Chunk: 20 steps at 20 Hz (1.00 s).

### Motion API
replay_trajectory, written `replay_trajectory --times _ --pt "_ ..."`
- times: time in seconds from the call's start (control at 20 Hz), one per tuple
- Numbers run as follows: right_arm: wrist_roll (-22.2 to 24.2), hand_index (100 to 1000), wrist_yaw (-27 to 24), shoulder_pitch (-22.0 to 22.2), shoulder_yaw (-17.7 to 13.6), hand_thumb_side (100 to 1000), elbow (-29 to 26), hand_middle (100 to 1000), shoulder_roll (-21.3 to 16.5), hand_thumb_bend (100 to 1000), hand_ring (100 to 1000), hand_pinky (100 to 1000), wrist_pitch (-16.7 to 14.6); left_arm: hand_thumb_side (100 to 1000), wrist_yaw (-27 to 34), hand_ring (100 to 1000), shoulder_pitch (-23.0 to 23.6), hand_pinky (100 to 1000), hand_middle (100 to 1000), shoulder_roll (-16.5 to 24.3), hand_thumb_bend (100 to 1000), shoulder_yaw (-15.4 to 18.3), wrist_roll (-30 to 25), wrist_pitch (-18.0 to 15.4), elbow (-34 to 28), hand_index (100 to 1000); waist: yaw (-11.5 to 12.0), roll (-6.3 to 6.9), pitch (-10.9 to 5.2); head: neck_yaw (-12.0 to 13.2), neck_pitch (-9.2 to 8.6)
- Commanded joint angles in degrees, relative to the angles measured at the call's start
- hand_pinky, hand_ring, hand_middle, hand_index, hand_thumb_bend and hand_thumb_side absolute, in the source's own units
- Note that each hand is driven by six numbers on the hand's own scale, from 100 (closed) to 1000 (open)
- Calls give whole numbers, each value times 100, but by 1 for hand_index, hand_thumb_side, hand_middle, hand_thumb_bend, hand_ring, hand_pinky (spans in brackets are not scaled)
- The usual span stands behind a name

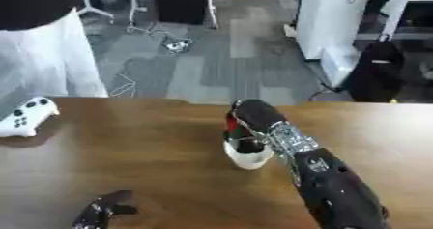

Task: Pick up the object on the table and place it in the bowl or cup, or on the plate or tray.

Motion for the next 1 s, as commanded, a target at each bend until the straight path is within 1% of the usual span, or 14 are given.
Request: replay_trajectory --times 0.05,0.1,0.15,0.2,0.35,0.4,0.6,0.65,0.7,0.75,0.95,1.0 --pt "-52 619 58 -197 -36 323 -104 497 -131 271 570 601 5 815 -59 630 -1 1000 701 12 798 12 -13 -39 -123 756 1 32 -67 -89 -110" --pt "-68 668 73 -201 -37 358 -113 592 -135 288 652 645 -3 815 -59 630 -1 1000 701 10 799 11 -15 -41 -123 756 0 34 -62 -101 -117" --pt "-85 707 89 -203 -38 390 -121 660 -138 299 715 673 -14 815 -58 630 -2 1000 701 9 798 11 -18 -42 -122 756 -1 35 -59 -107 -122" --pt "-110 732 103 -205 -39 416 -134 708 -142 301 756 694 -27 815 -58 630 -4 1000 701 8 798 9 -21 -44 -122 756 -2 37 -56 -108 -123" --pt "-169 771 125 -203 -51 488 -155 758 -144 328 811 732 -64 815 -56 629 -6 1000 701 7 798 6 -31 -46 -120 756 -4 41 -53 -108 -124" --pt "-179 790 124 -202 -52 544 -154 772 -144 353 837 754 -83 815 -55 629 -7 1000 700 8 798 5 -34 -47 -119 756 -3 42 -54 -106 -125" --pt "-199 817 110 -201 -57 638 -151 811 -147 390 881 793 -145 815 -51 628 -8 1000 699 9 798 3 -44 -47 -116 755 2 46 -59 -107 -131" --pt "-203 818 103 -202 -58 646 -151 816 -149 393 885 796 -161 815 -51 628 -8 1000 698 10 798 4 -46 -47 -116 755 1 47 -61 -108 -133" --pt "-208 830 97 -204 -59 681 -153 853 -150 402 906 809 -181 816 -51 628 -6 1000 698 11 799 4 -47 -47 -115 755 -2 50 -63 -108 -132" --pt "-211 830 87 -204 -62 688 -154 858 -151 403 908 810 -204 816 -50 627 -4 1000 698 10 799 5 -47 -47 -115 755 -6 51 -65 -109 -131" --pt "-220 827 57 -208 -77 707 -169 841 -158 410 887 814 -243 815 -49 626 8 1000 697 7 798 7 -48 -48 -109 754 -20 57 -71 -98 -106" --pt "-224 807 53 -209 -80 696 -172 817 -158 404 847 806 -250 815 -49 626 12 1000 697 8 798 8 -48 -48 -106 753 -25 58 -75 -86 -93"
